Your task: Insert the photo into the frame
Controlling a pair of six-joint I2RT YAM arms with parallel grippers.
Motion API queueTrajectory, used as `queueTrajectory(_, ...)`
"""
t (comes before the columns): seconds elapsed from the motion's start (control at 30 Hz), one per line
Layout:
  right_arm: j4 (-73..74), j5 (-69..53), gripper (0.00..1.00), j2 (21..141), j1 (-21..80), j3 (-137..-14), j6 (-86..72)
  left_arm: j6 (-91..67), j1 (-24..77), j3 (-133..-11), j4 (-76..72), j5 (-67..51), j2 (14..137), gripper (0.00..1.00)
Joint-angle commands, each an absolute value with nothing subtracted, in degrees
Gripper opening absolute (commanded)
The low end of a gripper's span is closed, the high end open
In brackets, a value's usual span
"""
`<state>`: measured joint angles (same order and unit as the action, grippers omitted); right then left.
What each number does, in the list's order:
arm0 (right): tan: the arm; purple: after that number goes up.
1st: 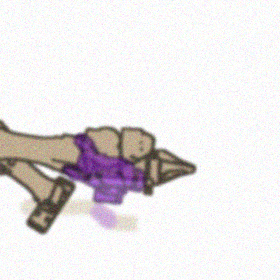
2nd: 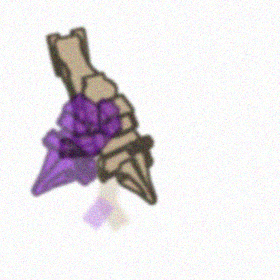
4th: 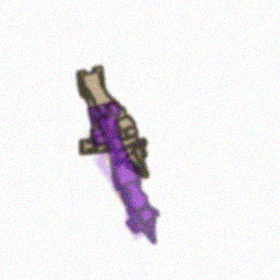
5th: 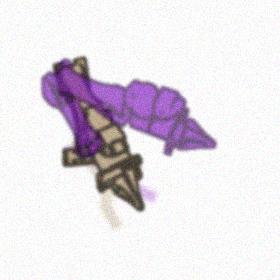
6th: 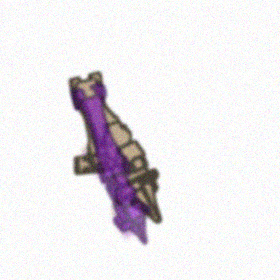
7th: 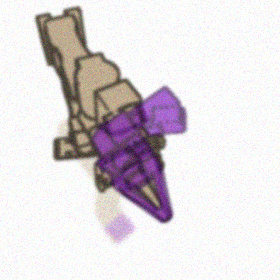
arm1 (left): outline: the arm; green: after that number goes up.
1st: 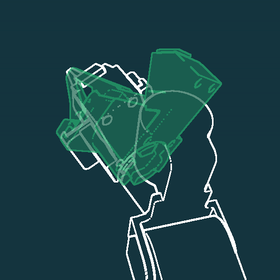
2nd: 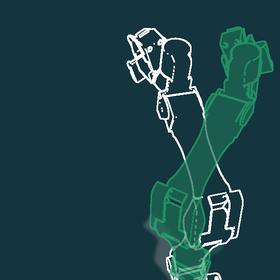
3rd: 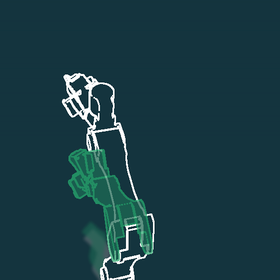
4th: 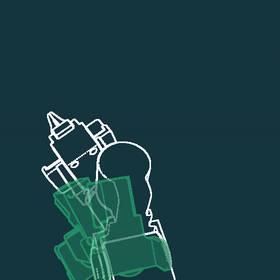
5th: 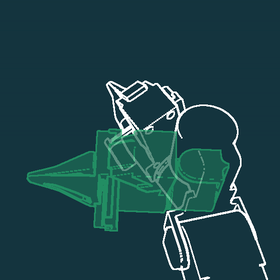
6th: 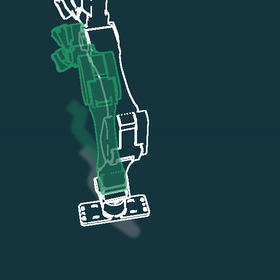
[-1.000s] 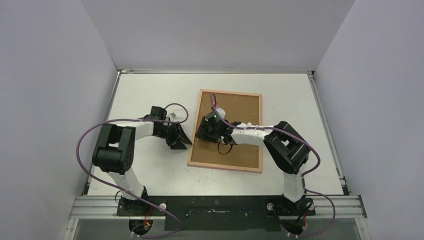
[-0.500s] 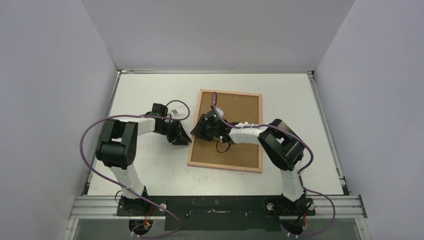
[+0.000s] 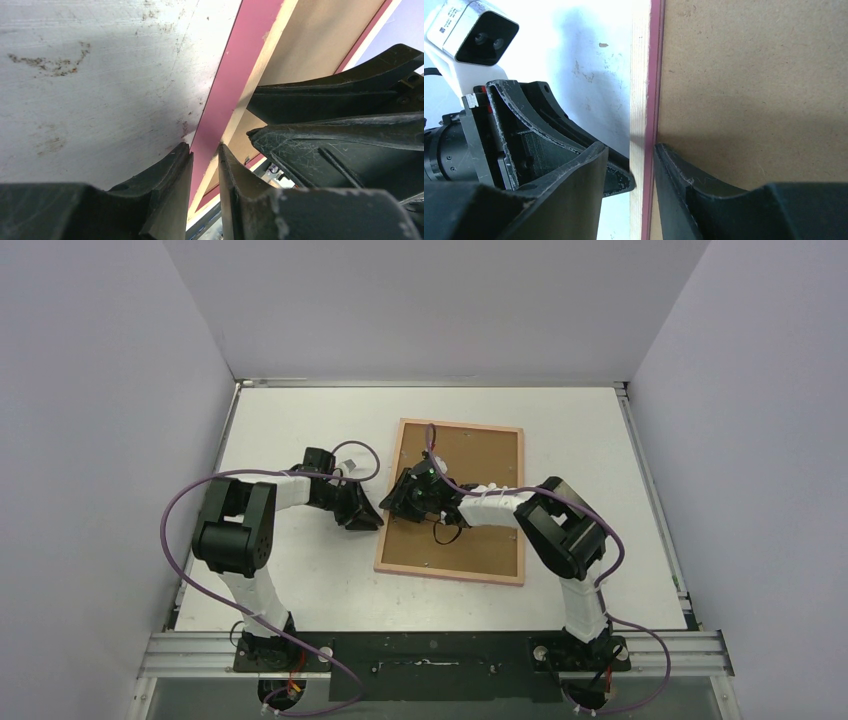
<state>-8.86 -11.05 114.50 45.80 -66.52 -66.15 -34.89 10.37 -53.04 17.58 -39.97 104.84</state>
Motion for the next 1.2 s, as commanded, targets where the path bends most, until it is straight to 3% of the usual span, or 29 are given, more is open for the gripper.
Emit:
queueTrajectory(0.0,-2.62,-9.94,0.4,113.65,46.14,-66.48,-63.29,-33.7,10.36,-52.31,17.93,-38.42,106.17,0.23)
queueTrajectory(0.3,2.88,-4.55,0.39,110.49,46.36,-66.9,-57.54,-33.32,10.29,-52.91,19.18,-37.18,106.3,0.22)
queueTrajectory(0.6,-2.91,-13.36,0.37,115.42,47.02,-68.29,-59.14,-33.22,10.29,-53.0,19.26,-37.08,106.56,0.21)
queueTrajectory(1.17,-4.29,-18.2,0.35,117.13,46.32,-68.19,-60.41,-33.14,10.31,-53.59,19.34,-37.44,107.05,0.17)
